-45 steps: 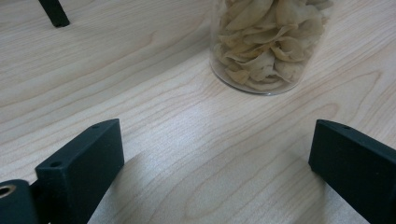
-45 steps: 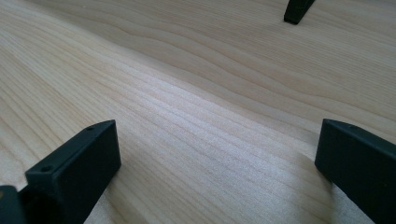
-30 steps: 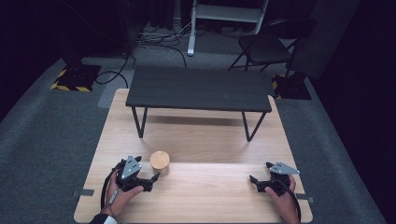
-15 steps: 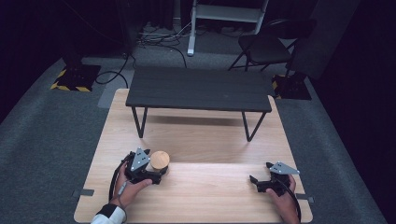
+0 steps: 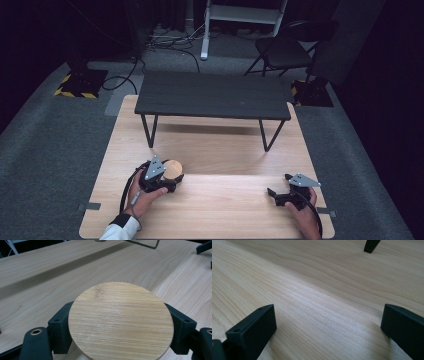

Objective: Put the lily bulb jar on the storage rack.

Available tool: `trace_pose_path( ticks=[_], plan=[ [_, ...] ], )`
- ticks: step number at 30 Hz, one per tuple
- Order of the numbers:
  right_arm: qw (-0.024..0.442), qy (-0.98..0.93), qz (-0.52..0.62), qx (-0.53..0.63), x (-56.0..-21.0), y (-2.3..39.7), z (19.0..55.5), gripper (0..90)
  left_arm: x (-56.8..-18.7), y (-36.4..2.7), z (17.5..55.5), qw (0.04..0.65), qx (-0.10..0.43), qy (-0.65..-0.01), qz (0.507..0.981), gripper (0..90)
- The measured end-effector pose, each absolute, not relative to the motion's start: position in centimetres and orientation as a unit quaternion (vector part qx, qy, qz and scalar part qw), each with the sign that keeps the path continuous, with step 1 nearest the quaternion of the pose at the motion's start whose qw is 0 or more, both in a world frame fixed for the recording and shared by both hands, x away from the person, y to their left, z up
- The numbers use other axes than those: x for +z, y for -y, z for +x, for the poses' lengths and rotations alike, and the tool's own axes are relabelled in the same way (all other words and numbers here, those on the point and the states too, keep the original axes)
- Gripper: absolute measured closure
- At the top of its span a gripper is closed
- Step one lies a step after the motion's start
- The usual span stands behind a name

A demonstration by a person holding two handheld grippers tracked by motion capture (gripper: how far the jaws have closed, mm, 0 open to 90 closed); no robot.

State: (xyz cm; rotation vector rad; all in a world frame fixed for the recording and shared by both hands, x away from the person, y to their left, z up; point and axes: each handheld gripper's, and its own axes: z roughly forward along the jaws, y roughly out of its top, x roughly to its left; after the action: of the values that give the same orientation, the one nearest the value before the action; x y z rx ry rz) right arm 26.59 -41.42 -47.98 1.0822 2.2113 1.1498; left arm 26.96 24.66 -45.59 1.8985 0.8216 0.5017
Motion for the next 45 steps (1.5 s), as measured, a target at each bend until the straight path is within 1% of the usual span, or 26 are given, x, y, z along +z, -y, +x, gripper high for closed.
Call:
trace_pose_path(
  ticks=[10,13,18,21,27,32,40,42,45],
  plan=[
    [0.21,-0.796,0.389,0.414,-48.0,41.4,26.6,0.0,-45.2,-24.9,26.9,0.479,0.206,-0.345,0.781,23.9],
    [0.21,-0.796,0.389,0.414,-48.0,41.4,26.6,0.0,-44.5,-25.4,27.0,0.488,0.201,-0.354,0.772,23.9],
    [0.21,-0.796,0.389,0.414,-48.0,41.4,26.6,0.0,-41.4,-25.4,27.1,0.494,0.209,-0.345,0.77,23.9],
    [0.21,-0.796,0.389,0.414,-48.0,41.4,26.6,0.0,-38.5,-25.2,27.8,0.491,0.213,-0.329,0.778,23.9],
    [0.21,-0.796,0.389,0.414,-48.0,41.4,26.6,0.0,-34.5,-24.6,29.0,0.498,0.218,-0.312,0.779,23.9],
    [0.21,-0.796,0.389,0.414,-48.0,41.4,26.6,0.0,-32.2,-23.6,29.9,0.499,0.218,-0.303,0.782,23.9],
    [0.21,-0.796,0.389,0.414,-48.0,41.5,26.6,0.0,-29.0,-23.0,32.0,0.514,0.192,-0.3,0.781,23.9],
    [0.21,-0.796,0.389,0.414,-48.0,41.5,26.6,0.0,-27.7,-22.7,32.8,0.507,0.191,-0.301,0.785,23.9],
    [0.21,-0.796,0.389,0.414,-48.0,41.5,26.6,0.0,-27.1,-22.7,33.2,0.509,0.19,-0.301,0.784,23.9]
  ],
)
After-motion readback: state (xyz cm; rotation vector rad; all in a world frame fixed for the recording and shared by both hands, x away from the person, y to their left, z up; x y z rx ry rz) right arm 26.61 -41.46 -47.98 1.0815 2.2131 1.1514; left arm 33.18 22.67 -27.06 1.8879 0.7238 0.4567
